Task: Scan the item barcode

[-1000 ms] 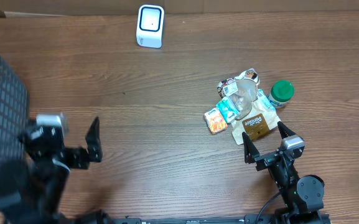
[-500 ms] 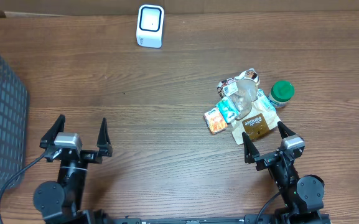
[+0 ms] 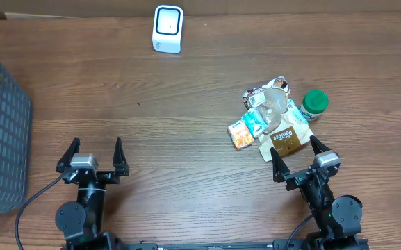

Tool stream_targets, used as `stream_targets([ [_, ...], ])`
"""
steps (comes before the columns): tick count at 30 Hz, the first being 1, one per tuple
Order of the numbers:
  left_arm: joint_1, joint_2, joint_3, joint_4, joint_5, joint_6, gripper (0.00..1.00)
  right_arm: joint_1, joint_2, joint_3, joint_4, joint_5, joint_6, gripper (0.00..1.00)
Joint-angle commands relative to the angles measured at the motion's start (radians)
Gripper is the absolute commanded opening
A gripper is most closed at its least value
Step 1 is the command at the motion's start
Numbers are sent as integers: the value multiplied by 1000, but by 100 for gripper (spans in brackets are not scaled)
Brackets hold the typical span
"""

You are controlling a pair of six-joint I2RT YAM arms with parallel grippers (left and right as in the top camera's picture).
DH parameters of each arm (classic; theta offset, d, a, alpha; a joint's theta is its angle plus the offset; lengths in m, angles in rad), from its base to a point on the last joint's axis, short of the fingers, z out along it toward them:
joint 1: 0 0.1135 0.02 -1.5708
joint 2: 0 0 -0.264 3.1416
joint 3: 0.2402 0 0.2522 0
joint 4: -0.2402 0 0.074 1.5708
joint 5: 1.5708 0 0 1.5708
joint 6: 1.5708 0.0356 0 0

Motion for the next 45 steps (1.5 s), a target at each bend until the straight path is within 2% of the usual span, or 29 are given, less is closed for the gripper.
stream_targets([
  [1,-42,-78,-6,-56,-94,61,100,-3,-10,-10,5,3,2,100],
  [5,-95,-193,-6,-201,-171,98,100,-3,-10,-10,5,3,2,100],
  [11,-128,-187,-6,-281,-242,102,100,-3,-10,-10,5,3,2,100],
  [45,-128,-186,-6,-282,-259,101,100,-3,-10,-10,5,3,2,100],
])
